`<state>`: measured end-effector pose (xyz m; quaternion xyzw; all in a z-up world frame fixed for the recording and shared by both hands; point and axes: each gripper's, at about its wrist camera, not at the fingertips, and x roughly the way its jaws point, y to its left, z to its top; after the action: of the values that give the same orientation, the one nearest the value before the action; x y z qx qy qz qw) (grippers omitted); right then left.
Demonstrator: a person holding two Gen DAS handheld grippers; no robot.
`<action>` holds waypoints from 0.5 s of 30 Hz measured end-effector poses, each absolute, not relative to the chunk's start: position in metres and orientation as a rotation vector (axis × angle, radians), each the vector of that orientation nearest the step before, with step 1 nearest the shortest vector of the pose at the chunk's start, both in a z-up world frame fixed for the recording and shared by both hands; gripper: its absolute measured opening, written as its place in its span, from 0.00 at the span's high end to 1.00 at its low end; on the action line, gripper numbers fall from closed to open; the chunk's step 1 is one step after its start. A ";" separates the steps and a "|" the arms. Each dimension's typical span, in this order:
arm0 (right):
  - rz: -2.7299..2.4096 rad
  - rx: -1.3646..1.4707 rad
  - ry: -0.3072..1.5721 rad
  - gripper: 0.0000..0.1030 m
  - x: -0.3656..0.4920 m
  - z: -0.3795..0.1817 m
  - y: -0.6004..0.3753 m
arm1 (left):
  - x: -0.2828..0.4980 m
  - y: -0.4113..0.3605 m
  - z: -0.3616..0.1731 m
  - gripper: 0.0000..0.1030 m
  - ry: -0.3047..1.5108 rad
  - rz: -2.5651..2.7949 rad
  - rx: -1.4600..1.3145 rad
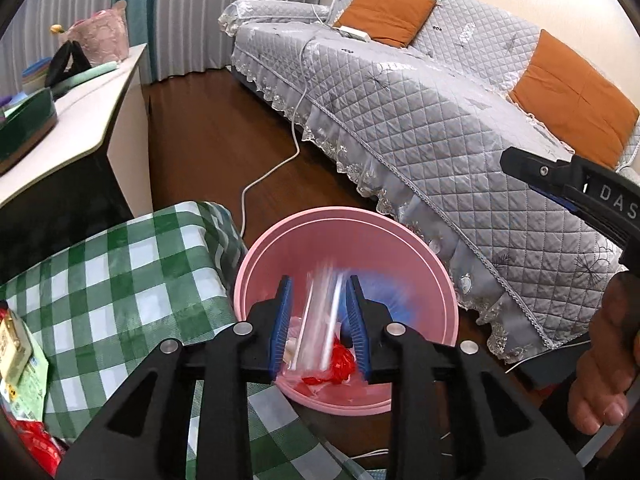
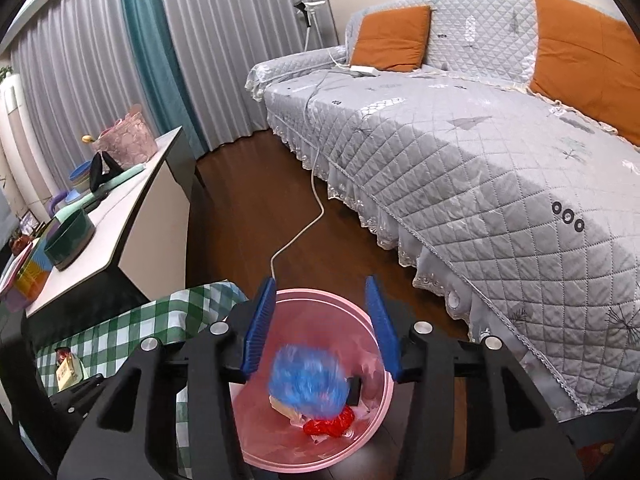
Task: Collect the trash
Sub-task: 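Open the right tool to drop the blue bag while the left tool releases the straws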
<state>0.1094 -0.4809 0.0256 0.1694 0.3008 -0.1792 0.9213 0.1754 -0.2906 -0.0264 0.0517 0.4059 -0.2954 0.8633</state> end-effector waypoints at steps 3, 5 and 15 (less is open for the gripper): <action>-0.372 0.356 0.618 0.53 0.109 0.025 -0.481 | 0.173 -0.286 -0.021 0.73 0.837 -0.612 0.104; -0.371 0.357 0.616 0.52 0.108 0.025 -0.481 | 0.172 -0.281 -0.016 0.73 0.828 -0.607 0.100; -0.329 0.334 0.590 0.52 0.103 0.031 -0.460 | 0.164 -0.239 0.020 0.73 0.754 -0.573 0.065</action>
<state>0.1035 -0.4598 0.0313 0.1631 0.2879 -0.1607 0.9299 0.1638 -0.2388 0.0202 0.0313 0.3628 -0.2761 0.8895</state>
